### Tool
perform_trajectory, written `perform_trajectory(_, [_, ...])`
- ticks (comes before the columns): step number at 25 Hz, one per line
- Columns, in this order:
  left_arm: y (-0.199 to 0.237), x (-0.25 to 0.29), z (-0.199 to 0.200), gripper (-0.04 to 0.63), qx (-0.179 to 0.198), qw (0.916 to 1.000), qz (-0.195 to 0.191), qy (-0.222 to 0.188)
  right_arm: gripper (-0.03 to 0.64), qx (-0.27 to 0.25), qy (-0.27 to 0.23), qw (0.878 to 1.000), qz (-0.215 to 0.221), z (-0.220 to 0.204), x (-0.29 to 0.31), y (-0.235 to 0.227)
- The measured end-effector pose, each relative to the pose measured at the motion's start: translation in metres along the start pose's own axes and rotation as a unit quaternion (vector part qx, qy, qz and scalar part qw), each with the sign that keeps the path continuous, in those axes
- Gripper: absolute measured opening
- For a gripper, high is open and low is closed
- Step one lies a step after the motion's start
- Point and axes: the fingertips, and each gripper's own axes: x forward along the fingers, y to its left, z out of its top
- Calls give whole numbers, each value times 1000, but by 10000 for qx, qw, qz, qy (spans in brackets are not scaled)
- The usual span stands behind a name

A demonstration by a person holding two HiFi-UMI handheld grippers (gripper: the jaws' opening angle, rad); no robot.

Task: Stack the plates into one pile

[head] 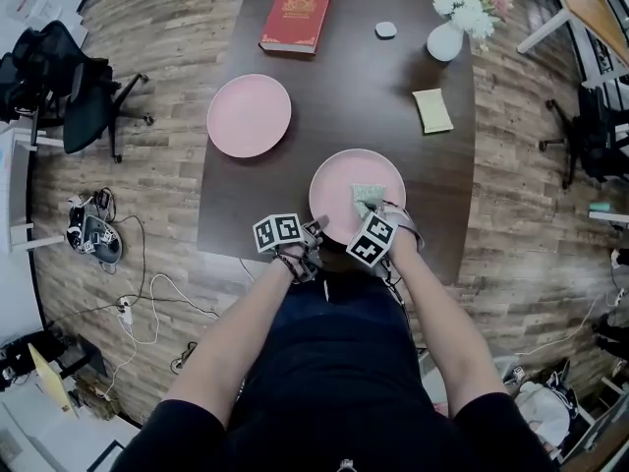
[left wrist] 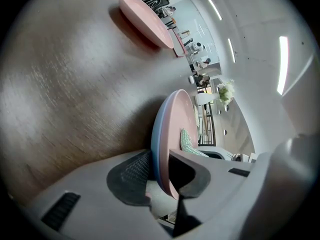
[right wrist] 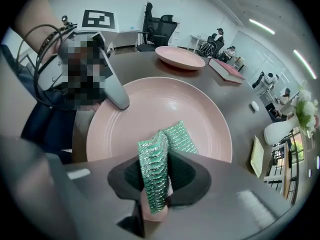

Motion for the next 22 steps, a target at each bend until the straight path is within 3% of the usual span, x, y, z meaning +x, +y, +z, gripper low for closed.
perform_trajectory(11, [1,-1,0,74,-66,10000,39,-25,84,-235,9,9993,307,20,7,11])
perform_trajectory(22, [1,-1,0,74,-15,10000,84,-12,84,-79,-179,9955,923,49,10,19])
